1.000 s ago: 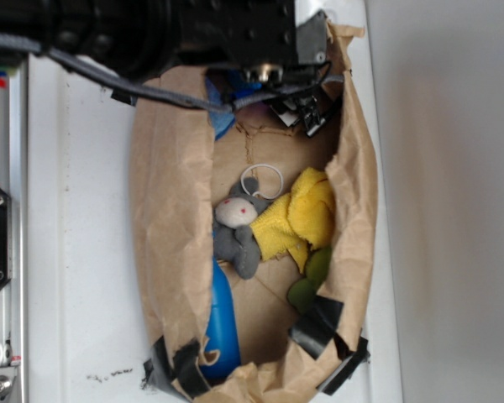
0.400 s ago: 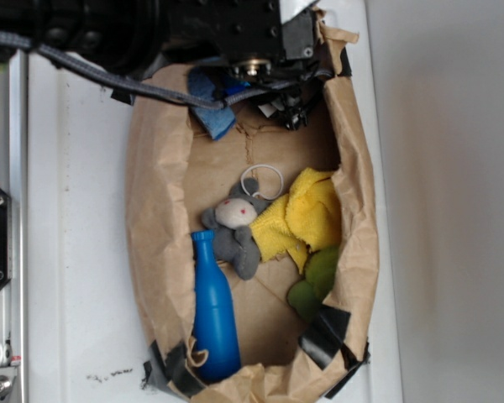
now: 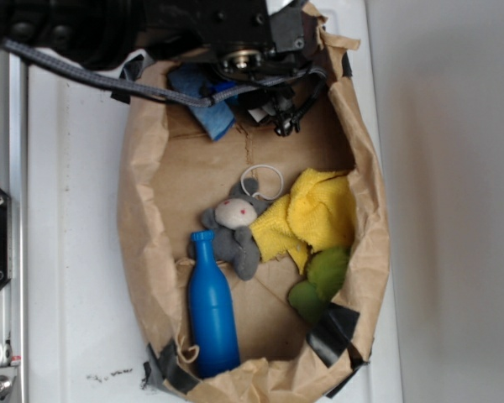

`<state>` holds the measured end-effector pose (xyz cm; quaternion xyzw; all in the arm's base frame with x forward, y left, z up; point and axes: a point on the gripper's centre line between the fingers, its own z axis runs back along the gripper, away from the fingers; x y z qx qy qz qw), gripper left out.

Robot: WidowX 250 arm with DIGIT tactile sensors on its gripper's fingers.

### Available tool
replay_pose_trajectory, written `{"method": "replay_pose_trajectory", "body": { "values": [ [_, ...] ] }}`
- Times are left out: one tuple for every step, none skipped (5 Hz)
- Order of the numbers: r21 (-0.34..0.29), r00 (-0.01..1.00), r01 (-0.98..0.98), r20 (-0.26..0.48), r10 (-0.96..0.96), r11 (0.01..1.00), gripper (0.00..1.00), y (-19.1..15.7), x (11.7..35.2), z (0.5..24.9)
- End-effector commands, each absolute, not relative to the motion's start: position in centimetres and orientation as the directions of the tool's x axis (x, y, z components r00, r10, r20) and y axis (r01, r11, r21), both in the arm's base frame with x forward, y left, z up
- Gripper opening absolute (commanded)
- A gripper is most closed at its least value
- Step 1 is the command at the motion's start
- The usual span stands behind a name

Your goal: Grab the blue ball.

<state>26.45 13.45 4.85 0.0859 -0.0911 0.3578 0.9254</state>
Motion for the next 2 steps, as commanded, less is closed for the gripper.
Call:
{"method": "replay_pose_trajectory", "body": {
  "values": [
    [-0.053, 0.695, -0.708, 0.126, 0.708, 0.704, 0.0, 10.5, 26.0, 13.3],
    [-0.068, 0.767, -0.625, 0.133, 0.628, 0.777, 0.0, 8.0, 25.4, 16.9]
  ]
}}
